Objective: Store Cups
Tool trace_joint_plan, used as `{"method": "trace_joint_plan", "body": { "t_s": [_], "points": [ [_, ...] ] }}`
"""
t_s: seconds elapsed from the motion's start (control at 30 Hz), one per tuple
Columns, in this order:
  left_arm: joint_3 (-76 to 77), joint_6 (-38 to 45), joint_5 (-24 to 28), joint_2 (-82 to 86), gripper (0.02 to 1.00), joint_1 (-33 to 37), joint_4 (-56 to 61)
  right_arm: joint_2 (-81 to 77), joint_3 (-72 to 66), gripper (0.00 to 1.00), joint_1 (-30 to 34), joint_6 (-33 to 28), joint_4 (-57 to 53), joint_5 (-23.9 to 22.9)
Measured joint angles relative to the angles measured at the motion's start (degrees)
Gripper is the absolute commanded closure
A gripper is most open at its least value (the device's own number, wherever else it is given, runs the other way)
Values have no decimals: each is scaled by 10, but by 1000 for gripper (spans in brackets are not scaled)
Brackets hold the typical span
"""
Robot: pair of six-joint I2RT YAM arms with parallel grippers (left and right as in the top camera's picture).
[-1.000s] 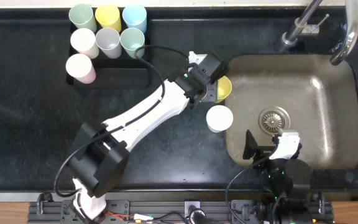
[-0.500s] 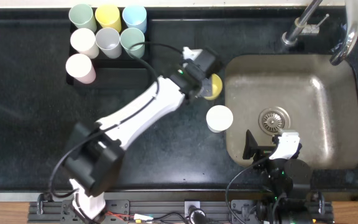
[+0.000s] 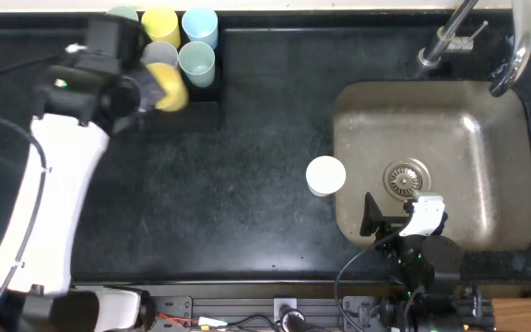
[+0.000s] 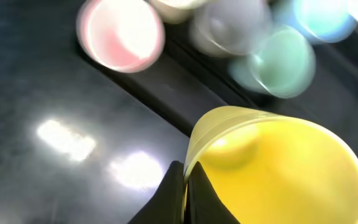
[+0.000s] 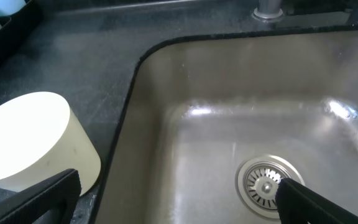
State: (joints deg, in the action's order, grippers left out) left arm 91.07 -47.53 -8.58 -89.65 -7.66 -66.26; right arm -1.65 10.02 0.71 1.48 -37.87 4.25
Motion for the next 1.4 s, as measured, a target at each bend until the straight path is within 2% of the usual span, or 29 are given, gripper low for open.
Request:
{"method": "trace_joint_plan", "body": {
  "t_s": [0.13,0.27,0.6,1.4],
  "points": [
    [-16,-7,2,-42,982,44,3,0,0,3,0,0,0,0],
    [-21,-11,5,-77,982,58,21,0,0,3,0,0,0,0],
    [-21,-19,7,-110,982,58,66,0,0,3,0,0,0,0],
    [-21,-19,7,-152,982,46,86,0,0,3,0,0,0,0]
  ]
}}
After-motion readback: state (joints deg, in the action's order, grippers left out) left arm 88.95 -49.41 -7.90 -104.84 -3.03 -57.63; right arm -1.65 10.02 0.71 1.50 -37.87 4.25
